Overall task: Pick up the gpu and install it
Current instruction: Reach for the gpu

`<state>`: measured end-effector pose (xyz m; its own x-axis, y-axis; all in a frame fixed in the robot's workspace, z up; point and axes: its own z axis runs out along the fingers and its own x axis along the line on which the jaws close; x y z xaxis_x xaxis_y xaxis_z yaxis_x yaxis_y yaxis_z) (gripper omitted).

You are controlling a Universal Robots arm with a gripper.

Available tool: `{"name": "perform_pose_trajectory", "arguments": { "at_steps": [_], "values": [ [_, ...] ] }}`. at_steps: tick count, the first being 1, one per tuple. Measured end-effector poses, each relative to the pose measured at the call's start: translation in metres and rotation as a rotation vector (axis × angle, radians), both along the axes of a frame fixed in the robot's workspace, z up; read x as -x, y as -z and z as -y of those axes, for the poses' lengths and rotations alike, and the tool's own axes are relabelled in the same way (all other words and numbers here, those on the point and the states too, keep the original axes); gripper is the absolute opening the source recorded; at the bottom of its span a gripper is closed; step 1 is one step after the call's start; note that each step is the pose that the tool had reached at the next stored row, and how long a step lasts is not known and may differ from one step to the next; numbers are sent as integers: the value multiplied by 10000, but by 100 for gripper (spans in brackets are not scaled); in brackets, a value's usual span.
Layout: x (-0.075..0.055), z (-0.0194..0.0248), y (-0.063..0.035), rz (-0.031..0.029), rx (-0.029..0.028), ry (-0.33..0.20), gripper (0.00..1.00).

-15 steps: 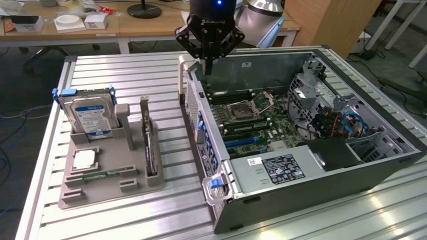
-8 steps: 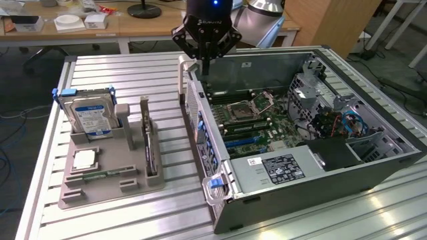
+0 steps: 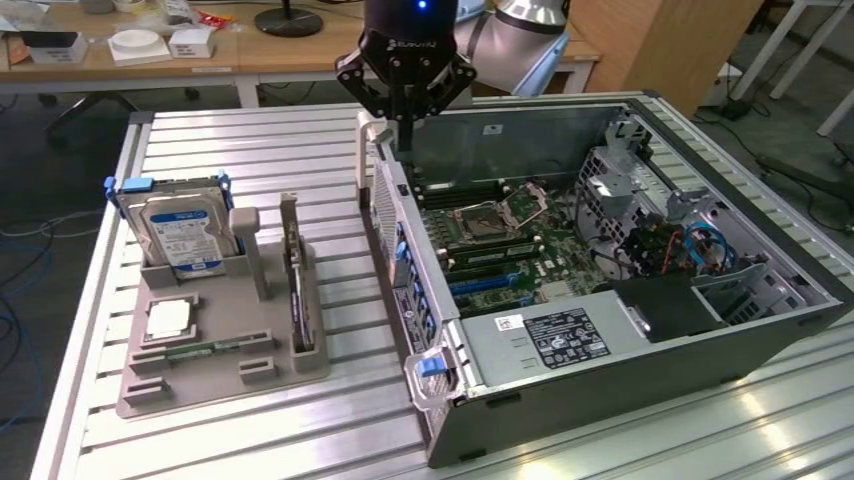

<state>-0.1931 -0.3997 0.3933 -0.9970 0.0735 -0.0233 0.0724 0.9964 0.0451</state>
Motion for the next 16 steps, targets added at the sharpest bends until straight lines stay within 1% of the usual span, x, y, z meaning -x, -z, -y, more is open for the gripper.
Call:
{"name": "perform_pose_trajectory", "arguments": {
  "at_steps": [16],
  "values": [
    [131, 8, 0, 0, 1, -1, 10]
  ]
}}
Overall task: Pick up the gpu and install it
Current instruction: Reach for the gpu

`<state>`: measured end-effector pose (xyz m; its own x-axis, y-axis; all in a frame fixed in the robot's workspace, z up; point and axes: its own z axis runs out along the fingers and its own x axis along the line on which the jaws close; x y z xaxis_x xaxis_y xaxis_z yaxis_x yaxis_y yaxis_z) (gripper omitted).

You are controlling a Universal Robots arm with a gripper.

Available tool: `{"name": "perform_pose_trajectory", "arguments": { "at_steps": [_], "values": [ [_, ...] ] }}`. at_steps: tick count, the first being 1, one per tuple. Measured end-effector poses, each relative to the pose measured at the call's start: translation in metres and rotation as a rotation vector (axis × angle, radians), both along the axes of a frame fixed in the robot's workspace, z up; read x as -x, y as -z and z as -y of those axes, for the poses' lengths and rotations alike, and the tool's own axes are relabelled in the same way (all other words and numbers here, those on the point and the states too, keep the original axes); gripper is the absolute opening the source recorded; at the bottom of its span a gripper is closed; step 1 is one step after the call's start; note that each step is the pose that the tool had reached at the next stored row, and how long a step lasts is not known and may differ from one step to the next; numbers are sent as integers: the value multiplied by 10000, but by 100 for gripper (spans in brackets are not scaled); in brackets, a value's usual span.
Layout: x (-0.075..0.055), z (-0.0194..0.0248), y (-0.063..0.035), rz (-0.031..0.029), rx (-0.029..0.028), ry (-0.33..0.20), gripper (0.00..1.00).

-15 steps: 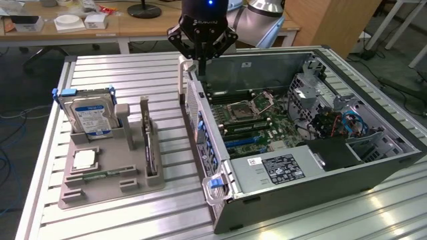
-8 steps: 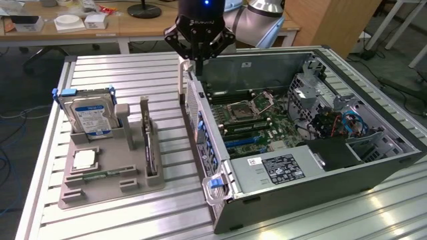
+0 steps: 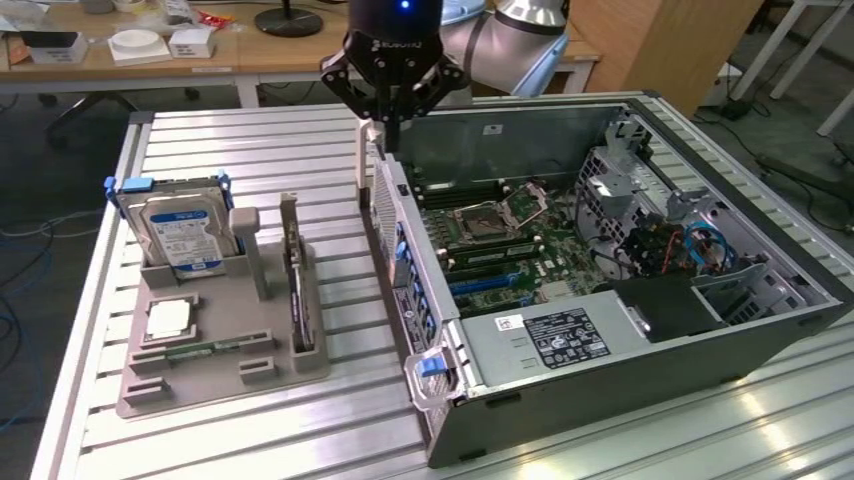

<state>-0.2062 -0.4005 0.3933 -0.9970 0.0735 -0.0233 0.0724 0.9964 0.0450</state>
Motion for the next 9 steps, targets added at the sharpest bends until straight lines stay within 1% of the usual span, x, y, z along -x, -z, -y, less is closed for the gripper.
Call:
{"name": "perform_pose_trajectory", "arguments": {
  "at_steps": [9],
  "values": [
    [76, 8, 0, 1, -1, 0, 10]
  ]
}}
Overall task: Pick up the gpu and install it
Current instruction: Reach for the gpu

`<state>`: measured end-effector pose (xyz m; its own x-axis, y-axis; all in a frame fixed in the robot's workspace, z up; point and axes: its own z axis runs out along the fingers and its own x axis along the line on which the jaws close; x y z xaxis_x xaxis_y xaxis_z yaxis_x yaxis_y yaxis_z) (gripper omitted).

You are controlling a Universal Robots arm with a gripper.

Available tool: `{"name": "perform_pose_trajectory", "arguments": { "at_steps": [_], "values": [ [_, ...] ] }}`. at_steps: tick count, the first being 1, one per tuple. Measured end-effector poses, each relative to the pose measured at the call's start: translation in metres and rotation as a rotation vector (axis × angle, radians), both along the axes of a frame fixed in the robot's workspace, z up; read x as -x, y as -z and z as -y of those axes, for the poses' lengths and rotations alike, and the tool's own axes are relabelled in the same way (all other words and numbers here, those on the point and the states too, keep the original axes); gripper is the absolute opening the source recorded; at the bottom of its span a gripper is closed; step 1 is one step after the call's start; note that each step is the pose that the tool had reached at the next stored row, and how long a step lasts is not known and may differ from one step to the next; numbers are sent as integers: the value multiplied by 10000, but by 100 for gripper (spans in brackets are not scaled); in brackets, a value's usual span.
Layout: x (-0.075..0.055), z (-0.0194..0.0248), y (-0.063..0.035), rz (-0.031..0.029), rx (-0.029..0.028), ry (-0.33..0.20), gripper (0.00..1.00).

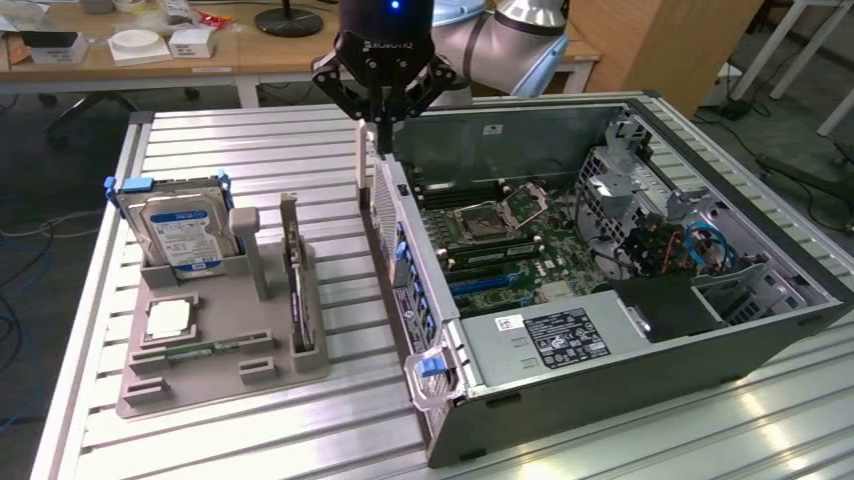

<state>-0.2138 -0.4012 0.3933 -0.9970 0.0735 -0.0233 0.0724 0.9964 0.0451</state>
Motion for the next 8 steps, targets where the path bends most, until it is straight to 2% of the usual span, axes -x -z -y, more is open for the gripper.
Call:
{"name": "perform_pose_trajectory", "arguments": {
  "at_steps": [8],
  "values": [
    [75, 6, 0, 0, 0, 0, 10]
  ]
}}
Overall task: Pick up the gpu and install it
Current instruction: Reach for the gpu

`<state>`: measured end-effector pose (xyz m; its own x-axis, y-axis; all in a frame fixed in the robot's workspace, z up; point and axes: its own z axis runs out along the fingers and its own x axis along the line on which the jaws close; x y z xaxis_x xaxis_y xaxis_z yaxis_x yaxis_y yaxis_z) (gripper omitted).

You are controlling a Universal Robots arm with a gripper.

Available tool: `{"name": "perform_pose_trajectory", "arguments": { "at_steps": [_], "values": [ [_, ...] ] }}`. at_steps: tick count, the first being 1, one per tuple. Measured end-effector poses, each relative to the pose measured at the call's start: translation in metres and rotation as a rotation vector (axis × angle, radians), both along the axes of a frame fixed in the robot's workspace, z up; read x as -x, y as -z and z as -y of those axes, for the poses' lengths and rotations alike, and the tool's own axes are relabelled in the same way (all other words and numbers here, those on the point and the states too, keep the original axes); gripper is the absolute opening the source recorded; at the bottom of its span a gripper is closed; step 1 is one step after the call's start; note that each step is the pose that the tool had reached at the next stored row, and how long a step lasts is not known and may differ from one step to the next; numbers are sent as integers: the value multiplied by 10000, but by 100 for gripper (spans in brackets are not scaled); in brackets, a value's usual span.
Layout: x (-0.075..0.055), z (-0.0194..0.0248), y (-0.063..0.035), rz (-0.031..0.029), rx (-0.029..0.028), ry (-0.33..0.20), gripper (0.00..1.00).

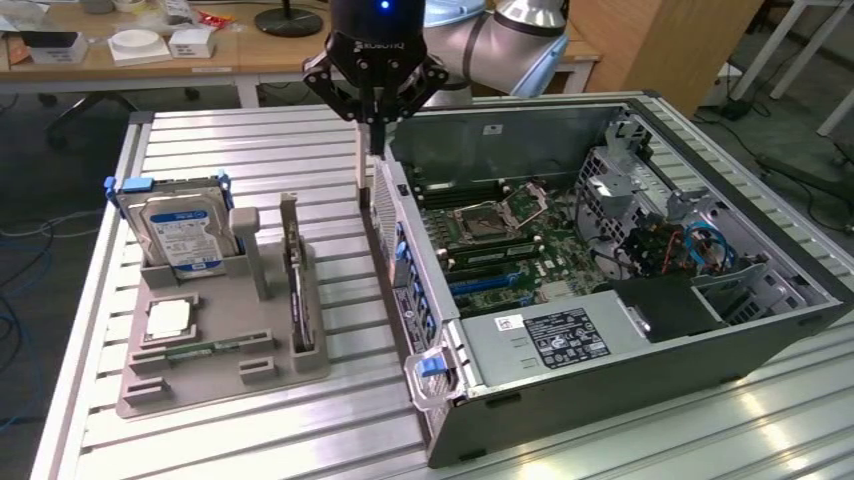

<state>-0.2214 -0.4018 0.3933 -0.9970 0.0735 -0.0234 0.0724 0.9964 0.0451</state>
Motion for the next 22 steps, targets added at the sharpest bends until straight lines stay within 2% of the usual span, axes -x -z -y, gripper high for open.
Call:
{"name": "perform_pose_trajectory", "arguments": {
  "at_steps": [22],
  "values": [
    [196, 18, 0, -1, 0, 0, 10]
  ]
}}
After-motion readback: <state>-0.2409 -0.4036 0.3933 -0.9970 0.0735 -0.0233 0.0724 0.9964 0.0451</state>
